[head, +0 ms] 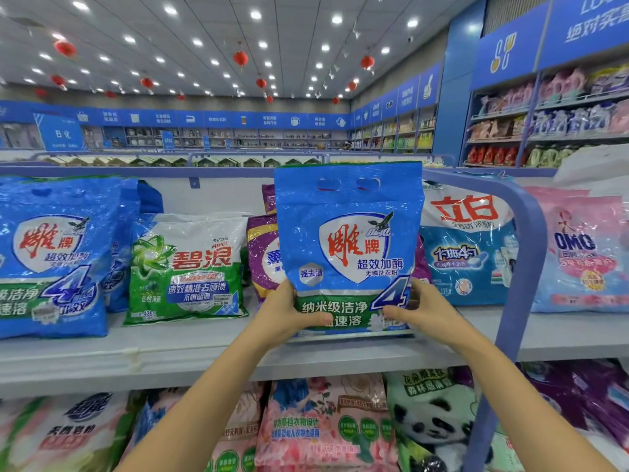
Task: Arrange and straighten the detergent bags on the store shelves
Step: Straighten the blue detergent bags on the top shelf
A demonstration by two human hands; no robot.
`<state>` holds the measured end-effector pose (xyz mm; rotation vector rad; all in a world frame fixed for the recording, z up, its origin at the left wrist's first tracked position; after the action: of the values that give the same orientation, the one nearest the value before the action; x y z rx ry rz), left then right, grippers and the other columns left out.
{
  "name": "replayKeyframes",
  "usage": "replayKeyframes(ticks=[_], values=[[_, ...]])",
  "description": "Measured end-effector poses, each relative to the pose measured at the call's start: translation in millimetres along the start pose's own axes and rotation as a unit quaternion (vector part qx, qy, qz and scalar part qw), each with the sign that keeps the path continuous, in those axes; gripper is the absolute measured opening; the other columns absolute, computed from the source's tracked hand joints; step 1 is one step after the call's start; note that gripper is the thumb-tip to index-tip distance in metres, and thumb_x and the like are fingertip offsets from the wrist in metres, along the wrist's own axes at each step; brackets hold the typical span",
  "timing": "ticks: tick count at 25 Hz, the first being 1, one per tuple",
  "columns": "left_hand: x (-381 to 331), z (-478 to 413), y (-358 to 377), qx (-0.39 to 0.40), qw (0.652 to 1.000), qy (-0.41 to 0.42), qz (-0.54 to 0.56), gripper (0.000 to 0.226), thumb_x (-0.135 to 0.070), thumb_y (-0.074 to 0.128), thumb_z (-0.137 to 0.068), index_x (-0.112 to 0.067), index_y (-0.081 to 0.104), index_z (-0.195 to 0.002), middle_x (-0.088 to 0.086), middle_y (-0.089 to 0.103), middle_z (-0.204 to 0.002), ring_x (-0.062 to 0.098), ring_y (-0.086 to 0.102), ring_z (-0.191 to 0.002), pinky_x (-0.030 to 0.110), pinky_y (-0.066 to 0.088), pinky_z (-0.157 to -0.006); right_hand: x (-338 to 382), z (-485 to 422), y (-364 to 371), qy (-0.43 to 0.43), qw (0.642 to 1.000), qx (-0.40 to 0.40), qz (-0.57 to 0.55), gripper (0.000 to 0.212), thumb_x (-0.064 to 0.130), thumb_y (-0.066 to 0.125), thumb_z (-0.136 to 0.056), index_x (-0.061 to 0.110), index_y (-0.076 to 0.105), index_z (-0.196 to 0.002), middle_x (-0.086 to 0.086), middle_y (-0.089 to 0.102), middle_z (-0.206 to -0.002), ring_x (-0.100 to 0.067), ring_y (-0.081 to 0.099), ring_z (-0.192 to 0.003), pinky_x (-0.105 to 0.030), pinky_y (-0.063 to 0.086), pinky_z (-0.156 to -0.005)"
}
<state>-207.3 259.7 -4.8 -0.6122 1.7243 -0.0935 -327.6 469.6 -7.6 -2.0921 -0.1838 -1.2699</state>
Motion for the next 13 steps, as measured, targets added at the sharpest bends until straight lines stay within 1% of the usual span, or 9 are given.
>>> replayKeyframes(ticks=[2, 3, 5, 6, 7, 9, 11, 13], values=[[-4, 0, -6, -0.03, 0.998, 0.023, 0.04, 0.055, -0.012, 0.08, -0.069, -0.027, 0.048, -0.111, -0.006, 0.066, -0.108, 0.008, 0.064, -0.098, 0.016, 0.053, -0.076, 13, -1, 3, -0.017, 0.999, -0.024, -0.014, 0.034, 0.012, 0.074, -0.075, 0.028, 0.058, -0.101, 0.017, 0.067, -0.098, 0.008, 0.064, -0.083, -0.019, 0.05, -0.08], [-8, 2, -12, -0.051, 0.996, 0.036, 0.057, 0.056, -0.01, 0.079, -0.07, -0.025, 0.049, -0.114, -0.003, 0.067, -0.106, 0.01, 0.066, -0.095, 0.019, 0.054, -0.078, 20, -3, 6, -0.035, 0.998, -0.036, -0.024, 0.033, 0.01, 0.073, -0.076, 0.026, 0.059, -0.102, 0.017, 0.067, -0.097, 0.009, 0.063, -0.082, -0.017, 0.05, -0.076], [-15, 8, -27, -0.105, 0.99, 0.046, 0.085, 0.054, -0.008, 0.078, -0.071, -0.022, 0.052, -0.116, 0.0, 0.07, -0.101, 0.012, 0.068, -0.089, 0.023, 0.055, -0.078, 35, -8, 14, -0.068, 0.995, -0.05, -0.048, 0.034, 0.007, 0.071, -0.078, 0.021, 0.058, -0.105, 0.015, 0.066, -0.096, 0.012, 0.062, -0.078, -0.008, 0.048, -0.068], [-18, 14, -36, -0.131, 0.986, 0.044, 0.094, 0.048, -0.008, 0.077, -0.072, -0.02, 0.054, -0.113, 0.0, 0.07, -0.098, 0.012, 0.068, -0.088, 0.024, 0.055, -0.078, 42, -12, 19, -0.08, 0.994, -0.048, -0.058, 0.034, 0.007, 0.07, -0.078, 0.02, 0.057, -0.106, 0.015, 0.065, -0.096, 0.014, 0.061, -0.077, -0.003, 0.045, -0.065], [-21, 20, -45, -0.153, 0.983, 0.042, 0.094, 0.04, -0.008, 0.075, -0.074, -0.02, 0.057, -0.108, -0.002, 0.07, -0.095, 0.01, 0.068, -0.086, 0.021, 0.054, -0.076, 50, -16, 27, -0.094, 0.992, -0.044, -0.065, 0.033, 0.007, 0.07, -0.078, 0.02, 0.056, -0.106, 0.015, 0.065, -0.095, 0.016, 0.06, -0.075, -0.001, 0.043, -0.063], [-21, 35, -65, -0.192, 0.978, 0.039, 0.078, 0.023, -0.009, 0.071, -0.078, -0.023, 0.062, -0.094, -0.008, 0.07, -0.086, 0.001, 0.067, -0.078, 0.012, 0.051, -0.069, 66, -27, 48, -0.114, 0.99, -0.021, -0.08, 0.033, 0.009, 0.071, -0.078, 0.024, 0.056, -0.103, 0.016, 0.064, -0.093, 0.016, 0.06, -0.074, 0.0, 0.043, -0.063], [-17, 53, -87, -0.237, 0.969, 0.033, 0.068, 0.018, -0.01, 0.067, -0.082, -0.026, 0.061, -0.087, -0.013, 0.068, -0.081, -0.006, 0.064, -0.07, 0.007, 0.047, -0.064, 82, -37, 76, -0.13, 0.987, 0.014, -0.093, 0.033, 0.01, 0.071, -0.077, 0.025, 0.057, -0.103, 0.016, 0.065, -0.093, 0.013, 0.061, -0.076, -0.003, 0.045, -0.065], [-9, 73, -110, -0.282, 0.958, 0.022, 0.057, 0.016, -0.013, 0.064, -0.085, -0.027, 0.058, -0.086, -0.014, 0.066, -0.082, -0.012, 0.061, -0.066, 0.004, 0.046, -0.062, 95, -46, 110, -0.145, 0.983, 0.047, -0.097, 0.032, 0.013, 0.072, -0.077, 0.025, 0.058, -0.103, 0.016, 0.067, -0.095, 0.009, 0.063, -0.08, -0.009, 0.049, -0.071]])
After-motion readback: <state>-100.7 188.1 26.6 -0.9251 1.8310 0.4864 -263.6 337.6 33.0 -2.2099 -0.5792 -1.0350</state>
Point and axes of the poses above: each hand's wrist, its own z-axis away from the middle knuckle, its own y-axis out of the palm, x = y × z, the point moved 2 cm from there along -z, towards the middle knuckle
